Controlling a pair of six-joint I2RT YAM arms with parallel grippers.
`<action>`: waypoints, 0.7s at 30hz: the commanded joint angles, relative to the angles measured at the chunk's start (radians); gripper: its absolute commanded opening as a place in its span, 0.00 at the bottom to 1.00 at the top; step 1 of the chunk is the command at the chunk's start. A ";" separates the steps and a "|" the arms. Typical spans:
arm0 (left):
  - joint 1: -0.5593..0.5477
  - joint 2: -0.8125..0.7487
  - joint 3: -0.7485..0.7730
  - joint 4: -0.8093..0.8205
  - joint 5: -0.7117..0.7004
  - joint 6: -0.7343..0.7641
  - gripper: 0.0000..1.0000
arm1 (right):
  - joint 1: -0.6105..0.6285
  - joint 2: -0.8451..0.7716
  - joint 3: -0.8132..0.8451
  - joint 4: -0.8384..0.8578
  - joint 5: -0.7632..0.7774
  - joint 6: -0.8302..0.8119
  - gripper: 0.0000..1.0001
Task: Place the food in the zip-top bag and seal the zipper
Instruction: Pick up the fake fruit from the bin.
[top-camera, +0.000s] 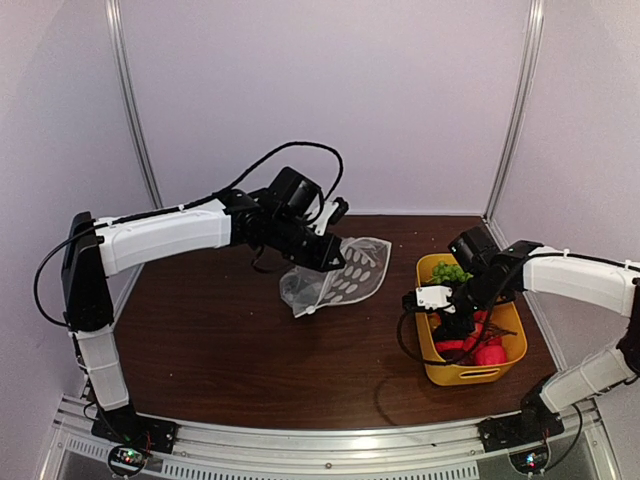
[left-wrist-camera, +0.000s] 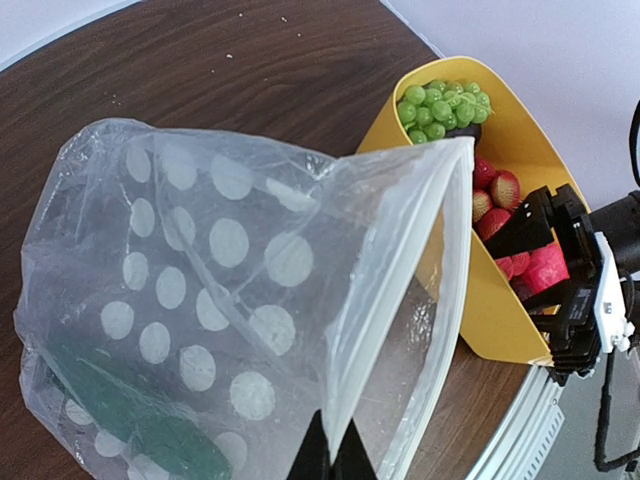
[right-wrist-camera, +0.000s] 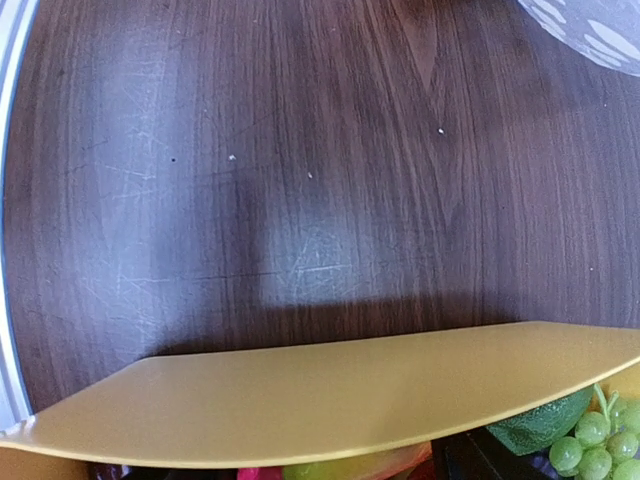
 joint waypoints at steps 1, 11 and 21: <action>0.009 -0.041 -0.012 0.034 -0.002 -0.014 0.00 | 0.019 -0.022 -0.027 0.051 0.124 0.004 0.69; 0.009 -0.048 -0.020 0.036 -0.013 -0.021 0.00 | 0.025 -0.066 -0.065 0.085 0.217 0.027 0.46; 0.009 -0.042 -0.022 0.040 -0.005 -0.021 0.00 | 0.025 -0.109 -0.042 0.086 0.150 0.068 0.32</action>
